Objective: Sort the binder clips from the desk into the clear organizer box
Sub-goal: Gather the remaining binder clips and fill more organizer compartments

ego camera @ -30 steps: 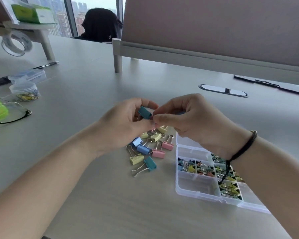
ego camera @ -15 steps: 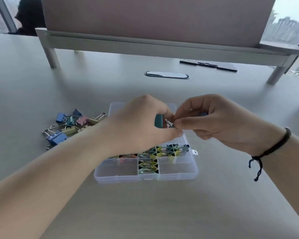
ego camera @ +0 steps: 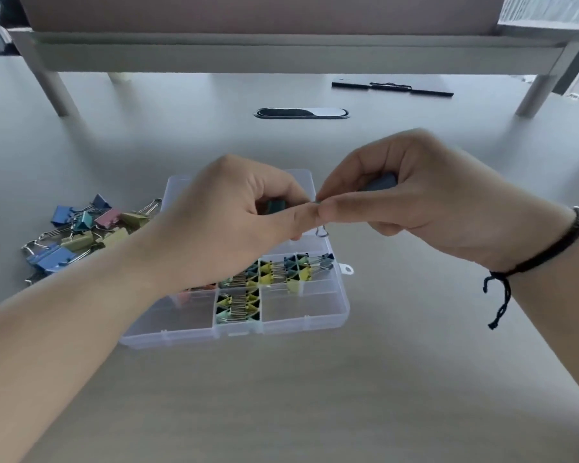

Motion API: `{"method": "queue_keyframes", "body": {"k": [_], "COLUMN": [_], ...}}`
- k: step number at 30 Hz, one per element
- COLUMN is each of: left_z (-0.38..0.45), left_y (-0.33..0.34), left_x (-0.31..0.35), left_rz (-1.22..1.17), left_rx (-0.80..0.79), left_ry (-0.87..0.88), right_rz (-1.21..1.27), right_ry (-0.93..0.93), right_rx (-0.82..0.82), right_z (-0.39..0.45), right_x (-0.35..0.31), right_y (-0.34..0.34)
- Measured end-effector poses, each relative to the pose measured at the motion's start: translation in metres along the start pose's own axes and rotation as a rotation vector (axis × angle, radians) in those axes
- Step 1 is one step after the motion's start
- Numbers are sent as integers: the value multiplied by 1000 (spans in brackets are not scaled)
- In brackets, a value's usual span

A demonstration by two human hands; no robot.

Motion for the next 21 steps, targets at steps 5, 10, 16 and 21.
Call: {"method": "queue_keyframes", "body": {"k": [5, 10, 16, 21], "left_z": [-8, -12, -15, -15], "left_y": [2, 5, 10, 16], "left_x": [5, 5, 0, 1], "left_rz": [22, 137, 150, 93], "left_rx": [29, 34, -4, -60], "left_ry": [34, 36, -7, -14], "right_rz": [-63, -116, -199, -231], "right_ry": [-28, -10, -4, 8], "right_rx": [-12, -56, -108, -115], "right_z": [-1, -2, -3, -3], "right_x": [-6, -4, -1, 0], "right_y": [3, 11, 16, 12]}}
Point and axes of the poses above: each hand's wrist, its own z-axis towards the middle knuckle, its own y-axis out of the palm, x = y × z, the point moved 10 cm from there along z, towards the middle knuckle, and after that the axes turned 14 degrees about z, right-handed, at the moved point
